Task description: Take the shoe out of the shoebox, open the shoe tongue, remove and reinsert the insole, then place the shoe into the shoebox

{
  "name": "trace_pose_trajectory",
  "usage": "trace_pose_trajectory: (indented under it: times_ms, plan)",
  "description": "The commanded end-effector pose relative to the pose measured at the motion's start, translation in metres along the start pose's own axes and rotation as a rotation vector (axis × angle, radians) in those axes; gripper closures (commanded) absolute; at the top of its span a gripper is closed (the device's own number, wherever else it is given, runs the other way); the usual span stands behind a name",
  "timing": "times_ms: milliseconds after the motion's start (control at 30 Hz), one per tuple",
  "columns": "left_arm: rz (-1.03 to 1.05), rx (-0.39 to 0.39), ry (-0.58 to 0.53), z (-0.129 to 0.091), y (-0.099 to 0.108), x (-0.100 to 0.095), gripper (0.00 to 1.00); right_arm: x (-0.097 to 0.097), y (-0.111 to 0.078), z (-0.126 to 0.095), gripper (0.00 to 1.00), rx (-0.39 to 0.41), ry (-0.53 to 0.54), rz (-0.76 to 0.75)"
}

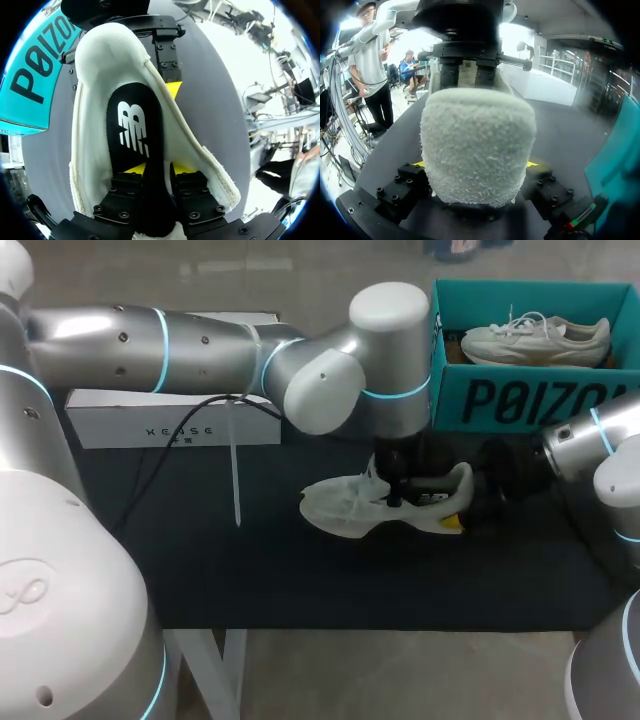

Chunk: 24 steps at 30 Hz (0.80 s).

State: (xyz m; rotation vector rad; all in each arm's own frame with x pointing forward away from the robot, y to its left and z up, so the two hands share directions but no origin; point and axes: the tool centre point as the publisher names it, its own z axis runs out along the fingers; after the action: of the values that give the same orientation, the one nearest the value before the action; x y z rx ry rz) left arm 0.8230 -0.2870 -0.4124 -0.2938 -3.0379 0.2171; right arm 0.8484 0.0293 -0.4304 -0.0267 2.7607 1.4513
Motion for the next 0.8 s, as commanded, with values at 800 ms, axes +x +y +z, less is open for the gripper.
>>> trace_pose_trajectory:
  times_ms: [800]
  plan:
    - [-0.083,-0.129,-0.332,0.013,0.01,-0.04,0.54,-0.001,-0.002,0.003,1.0,0.002,-0.002,0.001]
